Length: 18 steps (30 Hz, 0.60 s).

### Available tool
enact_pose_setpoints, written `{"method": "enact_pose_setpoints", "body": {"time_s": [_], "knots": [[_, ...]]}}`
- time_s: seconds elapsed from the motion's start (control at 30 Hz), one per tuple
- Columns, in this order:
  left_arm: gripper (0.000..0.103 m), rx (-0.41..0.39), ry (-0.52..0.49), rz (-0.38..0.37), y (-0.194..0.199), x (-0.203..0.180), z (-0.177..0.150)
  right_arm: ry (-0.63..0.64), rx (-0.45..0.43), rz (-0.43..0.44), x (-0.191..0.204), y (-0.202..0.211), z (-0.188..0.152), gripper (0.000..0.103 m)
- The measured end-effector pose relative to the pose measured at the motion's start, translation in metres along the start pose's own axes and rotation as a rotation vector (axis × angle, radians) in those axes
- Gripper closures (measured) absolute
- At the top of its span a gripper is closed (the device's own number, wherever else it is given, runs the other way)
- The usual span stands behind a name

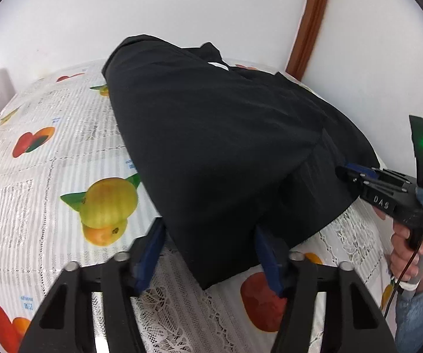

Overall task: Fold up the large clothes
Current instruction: 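Fold the jacket bundle over with the right tool while the left tool grasps its edge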

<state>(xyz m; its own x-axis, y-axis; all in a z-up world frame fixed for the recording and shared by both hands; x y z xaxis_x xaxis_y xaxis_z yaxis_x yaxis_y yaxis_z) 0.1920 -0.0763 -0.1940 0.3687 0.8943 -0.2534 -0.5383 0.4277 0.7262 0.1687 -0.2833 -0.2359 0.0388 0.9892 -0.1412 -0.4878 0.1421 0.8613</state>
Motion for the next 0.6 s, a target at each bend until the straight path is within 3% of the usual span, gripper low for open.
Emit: {"method": "enact_pose_setpoints", "body": {"time_s": [0.07,0.27,0.6], "knots": [[0.072,-0.003,0.019,0.008,0.001,0.006,0.0,0.013,0.002,-0.021,0.005,-0.002,0.001,0.081],[0.092,-0.02,0.12,-0.049,0.009,0.031,0.0,0.029,-0.002,-0.036,0.018,-0.003,0.002,0.087],[0.095,-0.049,0.191,-0.031,0.033,0.083,-0.012,0.1,0.003,0.01,0.07,0.0,0.012,0.099]]}}
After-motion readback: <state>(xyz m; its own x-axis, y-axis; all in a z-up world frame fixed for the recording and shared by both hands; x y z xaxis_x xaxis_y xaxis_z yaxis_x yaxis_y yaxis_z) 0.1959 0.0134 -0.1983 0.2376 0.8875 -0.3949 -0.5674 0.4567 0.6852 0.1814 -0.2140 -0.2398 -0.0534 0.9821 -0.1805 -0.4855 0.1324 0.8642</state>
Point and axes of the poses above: each gripper's, at about its wrist camera, not at the fingertips, and y roughly against the way its jaws point, x to its left, z to its top, the point moved 5 cm from there along -y, roughly the way its jaws point, and after that the axes turned 9 degrees about -z, right-handed, at the moved point
